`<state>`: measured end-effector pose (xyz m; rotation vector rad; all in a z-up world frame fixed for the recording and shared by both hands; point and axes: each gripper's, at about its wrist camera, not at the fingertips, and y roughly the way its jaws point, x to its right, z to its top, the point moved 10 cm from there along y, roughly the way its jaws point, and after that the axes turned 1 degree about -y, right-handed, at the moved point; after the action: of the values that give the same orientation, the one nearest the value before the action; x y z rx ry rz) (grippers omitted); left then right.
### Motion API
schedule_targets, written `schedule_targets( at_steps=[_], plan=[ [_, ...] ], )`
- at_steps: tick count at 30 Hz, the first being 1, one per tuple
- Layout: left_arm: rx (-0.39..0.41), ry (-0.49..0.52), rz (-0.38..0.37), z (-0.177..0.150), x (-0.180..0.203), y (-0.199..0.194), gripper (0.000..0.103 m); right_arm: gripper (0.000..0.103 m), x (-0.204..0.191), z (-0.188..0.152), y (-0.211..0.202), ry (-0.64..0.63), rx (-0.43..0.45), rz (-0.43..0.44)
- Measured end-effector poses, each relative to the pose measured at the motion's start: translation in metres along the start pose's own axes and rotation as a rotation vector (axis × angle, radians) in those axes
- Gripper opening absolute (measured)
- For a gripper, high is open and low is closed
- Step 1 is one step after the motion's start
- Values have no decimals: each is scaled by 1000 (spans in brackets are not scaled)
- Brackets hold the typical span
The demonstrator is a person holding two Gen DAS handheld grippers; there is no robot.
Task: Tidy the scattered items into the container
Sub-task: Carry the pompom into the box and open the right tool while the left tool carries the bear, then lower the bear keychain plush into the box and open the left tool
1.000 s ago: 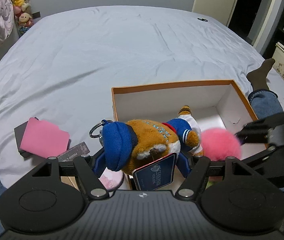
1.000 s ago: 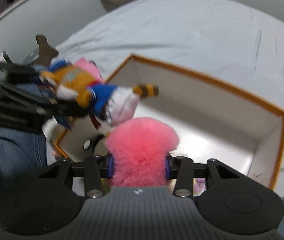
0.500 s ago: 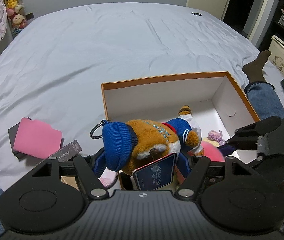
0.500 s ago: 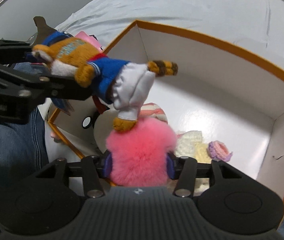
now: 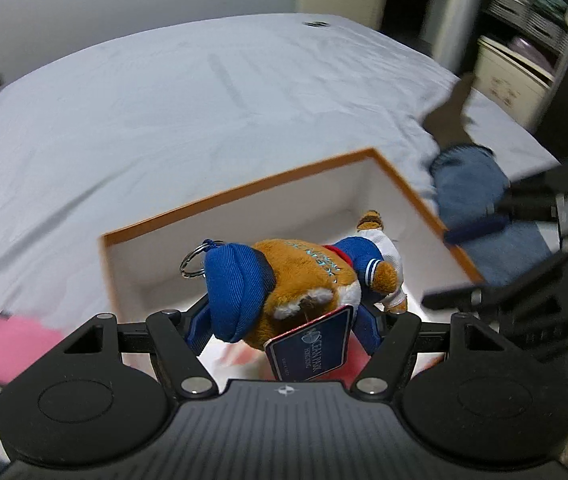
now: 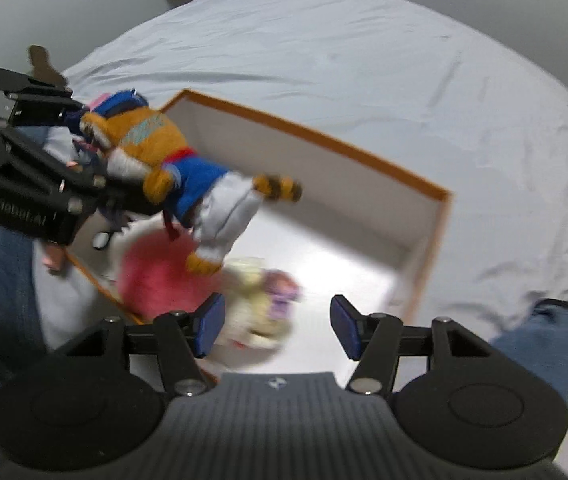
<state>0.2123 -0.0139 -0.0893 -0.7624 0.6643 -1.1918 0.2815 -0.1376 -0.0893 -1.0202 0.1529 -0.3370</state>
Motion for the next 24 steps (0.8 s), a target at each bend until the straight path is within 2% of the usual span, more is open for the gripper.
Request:
schedule_targets(
  at_steps=[7,13,18,24],
  plan=[
    [-78,133,-74,4,41,31,81,60,41,-3,-23,16,29,-121],
    [-149,176,-132,-9,69,52,81,56,46,-7,-12,11,22,-103],
    [-190,195,-108,-21,71,64,83,55,47,-9,-4,28,8,-102],
    [-169,177,-150,-25,69,58,87,54,35,-9,4,24,2,-73]
  ],
)
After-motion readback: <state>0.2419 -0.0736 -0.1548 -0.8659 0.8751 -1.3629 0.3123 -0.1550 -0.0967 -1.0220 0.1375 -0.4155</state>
